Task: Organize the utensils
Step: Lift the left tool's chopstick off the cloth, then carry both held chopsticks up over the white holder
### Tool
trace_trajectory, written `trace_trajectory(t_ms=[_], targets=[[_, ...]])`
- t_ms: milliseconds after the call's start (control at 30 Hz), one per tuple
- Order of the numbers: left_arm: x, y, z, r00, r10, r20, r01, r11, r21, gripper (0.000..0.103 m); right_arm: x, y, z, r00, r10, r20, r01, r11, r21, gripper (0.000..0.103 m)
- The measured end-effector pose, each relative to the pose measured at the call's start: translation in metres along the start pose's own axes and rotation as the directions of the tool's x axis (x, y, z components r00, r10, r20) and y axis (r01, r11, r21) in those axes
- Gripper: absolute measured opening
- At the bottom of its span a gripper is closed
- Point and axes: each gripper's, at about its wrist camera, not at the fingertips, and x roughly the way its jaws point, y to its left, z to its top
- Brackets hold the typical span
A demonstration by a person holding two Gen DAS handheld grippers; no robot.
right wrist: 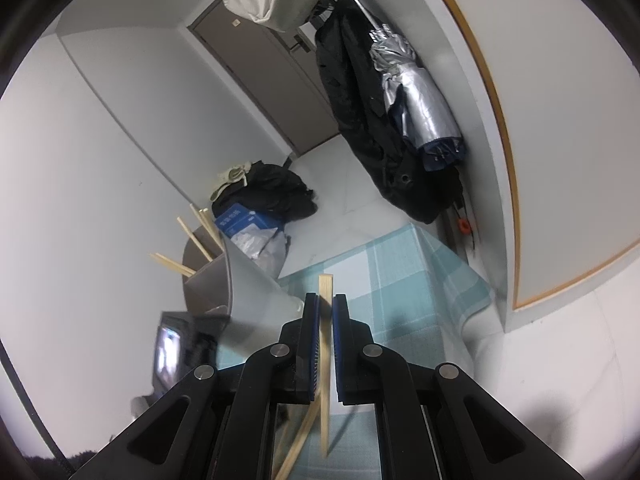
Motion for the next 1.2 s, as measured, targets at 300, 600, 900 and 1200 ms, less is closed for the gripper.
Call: trace_trajectory(t_ms=[300, 600, 900, 1200], targets=[[-0.089, 0.012, -0.009, 0.954, -0.082, 0.287, 0.099, 0.994, -0.044, 0.001, -0.011, 0.039, -0.011, 0.999, 0.025, 0.045, -0.017, 0.985, -0.171, 0.006], [-0.127, 0.022, -0.03, 0.89, -0.124, 0.439, 0.152, 0.988, -0.03, 0.001, -0.024, 0.085, -0.026, 0.993, 0.021, 0.119, 0.019, 0.946, -0.325, 0.005], [-0.156, 0.033, -0.028, 0.874, -0.146, 0.463, 0.17, 0.985, -0.012, 0.001, -0.02, 0.111, -0.019, 0.993, 0.019, 0.119, 0.025, 0.933, -0.358, 0.005], [-0.192, 0.048, -0.008, 0.854, -0.16, 0.495, 0.196, 0.98, -0.022, 0.001, -0.025, 0.139, 0.011, 0.991, 0.04, 0.128, 0.01, 0.929, -0.371, 0.005]])
